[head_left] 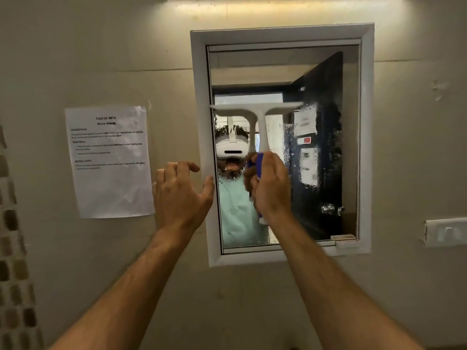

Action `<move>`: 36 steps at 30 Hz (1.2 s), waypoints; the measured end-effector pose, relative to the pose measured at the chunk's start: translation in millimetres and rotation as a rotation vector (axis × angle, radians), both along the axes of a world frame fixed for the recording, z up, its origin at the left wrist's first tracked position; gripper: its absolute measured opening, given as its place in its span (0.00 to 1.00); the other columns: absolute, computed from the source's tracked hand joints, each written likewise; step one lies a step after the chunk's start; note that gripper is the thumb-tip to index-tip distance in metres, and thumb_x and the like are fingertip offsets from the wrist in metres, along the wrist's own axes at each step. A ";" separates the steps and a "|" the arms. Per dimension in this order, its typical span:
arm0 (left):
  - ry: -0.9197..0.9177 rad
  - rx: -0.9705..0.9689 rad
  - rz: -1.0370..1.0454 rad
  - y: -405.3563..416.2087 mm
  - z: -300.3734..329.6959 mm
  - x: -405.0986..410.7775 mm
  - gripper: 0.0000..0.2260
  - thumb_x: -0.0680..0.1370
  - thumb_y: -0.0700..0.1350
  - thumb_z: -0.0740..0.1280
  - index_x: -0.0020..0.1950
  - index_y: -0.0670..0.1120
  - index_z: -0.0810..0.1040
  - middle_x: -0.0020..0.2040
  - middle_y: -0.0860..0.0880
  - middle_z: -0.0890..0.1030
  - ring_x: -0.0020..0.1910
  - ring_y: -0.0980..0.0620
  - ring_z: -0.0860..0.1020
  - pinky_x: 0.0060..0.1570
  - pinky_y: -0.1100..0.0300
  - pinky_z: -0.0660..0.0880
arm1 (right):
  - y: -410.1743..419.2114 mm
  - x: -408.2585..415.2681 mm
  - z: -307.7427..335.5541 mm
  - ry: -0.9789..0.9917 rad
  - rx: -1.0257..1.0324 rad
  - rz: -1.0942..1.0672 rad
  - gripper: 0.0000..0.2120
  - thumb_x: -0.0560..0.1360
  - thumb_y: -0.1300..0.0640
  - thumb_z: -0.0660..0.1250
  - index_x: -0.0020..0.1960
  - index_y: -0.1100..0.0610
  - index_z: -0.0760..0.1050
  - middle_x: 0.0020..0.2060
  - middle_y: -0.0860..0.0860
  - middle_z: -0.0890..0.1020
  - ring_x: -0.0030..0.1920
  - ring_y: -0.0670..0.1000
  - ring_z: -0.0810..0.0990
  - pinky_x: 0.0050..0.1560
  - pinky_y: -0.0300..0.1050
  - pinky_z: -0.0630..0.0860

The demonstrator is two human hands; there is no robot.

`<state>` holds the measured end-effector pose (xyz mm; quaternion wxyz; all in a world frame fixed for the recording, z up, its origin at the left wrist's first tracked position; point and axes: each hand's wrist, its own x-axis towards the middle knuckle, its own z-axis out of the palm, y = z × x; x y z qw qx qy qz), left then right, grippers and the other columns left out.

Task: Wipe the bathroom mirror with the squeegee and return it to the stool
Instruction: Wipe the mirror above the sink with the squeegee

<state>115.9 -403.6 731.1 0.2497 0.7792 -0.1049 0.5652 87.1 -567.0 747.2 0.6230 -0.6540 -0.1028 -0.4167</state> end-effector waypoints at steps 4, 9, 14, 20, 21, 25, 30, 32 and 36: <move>-0.004 -0.012 -0.007 -3.0 1.1 0.0 0.20 0.75 0.61 0.62 0.58 0.49 0.75 0.55 0.48 0.74 0.56 0.48 0.69 0.53 0.54 0.66 | -1.1 -0.7 28.8 -0.011 -0.038 -0.040 0.26 0.77 0.35 0.47 0.50 0.54 0.74 0.43 0.64 0.82 0.43 0.65 0.81 0.44 0.62 0.78; -0.021 -0.005 0.002 -0.2 -4.5 -4.2 0.20 0.75 0.62 0.61 0.58 0.49 0.75 0.55 0.48 0.74 0.55 0.48 0.69 0.52 0.56 0.64 | -4.4 0.9 -39.2 0.044 -0.119 -0.171 0.23 0.79 0.38 0.46 0.48 0.52 0.73 0.40 0.57 0.80 0.40 0.56 0.80 0.46 0.61 0.80; 0.000 0.002 0.013 2.2 -4.0 -6.4 0.20 0.75 0.61 0.61 0.58 0.49 0.75 0.55 0.47 0.74 0.56 0.47 0.70 0.52 0.56 0.64 | -5.0 -2.9 -78.7 0.025 -0.134 -0.177 0.16 0.80 0.40 0.49 0.46 0.46 0.71 0.38 0.58 0.78 0.40 0.58 0.79 0.40 0.60 0.80; 0.017 -0.006 0.010 -3.6 -0.6 -3.3 0.20 0.76 0.61 0.62 0.59 0.49 0.75 0.56 0.47 0.74 0.57 0.47 0.70 0.55 0.52 0.68 | -3.3 2.9 1.0 -0.012 -0.067 -0.104 0.26 0.76 0.34 0.46 0.48 0.52 0.74 0.38 0.58 0.81 0.38 0.60 0.81 0.41 0.62 0.80; 0.017 -0.005 0.010 -4.6 -1.3 -3.3 0.20 0.76 0.61 0.62 0.59 0.49 0.75 0.56 0.47 0.74 0.57 0.47 0.70 0.55 0.51 0.68 | -4.5 5.9 3.7 -0.018 -0.085 -0.099 0.26 0.77 0.35 0.46 0.49 0.53 0.74 0.40 0.60 0.81 0.40 0.62 0.81 0.43 0.65 0.80; 0.003 0.006 0.007 -2.9 -10.5 -6.4 0.20 0.75 0.61 0.62 0.59 0.49 0.75 0.56 0.48 0.74 0.57 0.47 0.70 0.53 0.55 0.65 | -9.8 8.7 -38.7 0.042 -0.141 -0.140 0.23 0.80 0.37 0.46 0.51 0.51 0.72 0.40 0.57 0.81 0.41 0.59 0.81 0.46 0.65 0.80; 0.018 0.049 0.029 5.5 -16.9 -12.4 0.20 0.75 0.62 0.61 0.59 0.49 0.75 0.56 0.47 0.74 0.56 0.48 0.69 0.51 0.56 0.63 | -12.7 -0.3 -104.1 0.117 -0.142 -0.083 0.28 0.82 0.38 0.46 0.66 0.56 0.70 0.54 0.64 0.76 0.53 0.61 0.78 0.53 0.59 0.81; 0.018 0.057 0.028 7.2 -14.5 -12.8 0.20 0.75 0.62 0.61 0.59 0.49 0.75 0.56 0.48 0.74 0.56 0.48 0.69 0.51 0.56 0.63 | -13.1 -4.2 -99.8 0.091 -0.149 -0.092 0.24 0.83 0.42 0.48 0.64 0.57 0.71 0.51 0.63 0.76 0.49 0.60 0.78 0.48 0.58 0.81; 0.016 0.058 0.029 3.9 -9.4 -11.9 0.20 0.75 0.61 0.62 0.59 0.49 0.75 0.56 0.48 0.74 0.57 0.47 0.70 0.52 0.56 0.63 | -13.2 -8.8 -50.3 -0.019 -0.072 -0.032 0.15 0.85 0.50 0.52 0.52 0.57 0.74 0.33 0.55 0.78 0.26 0.49 0.76 0.26 0.45 0.76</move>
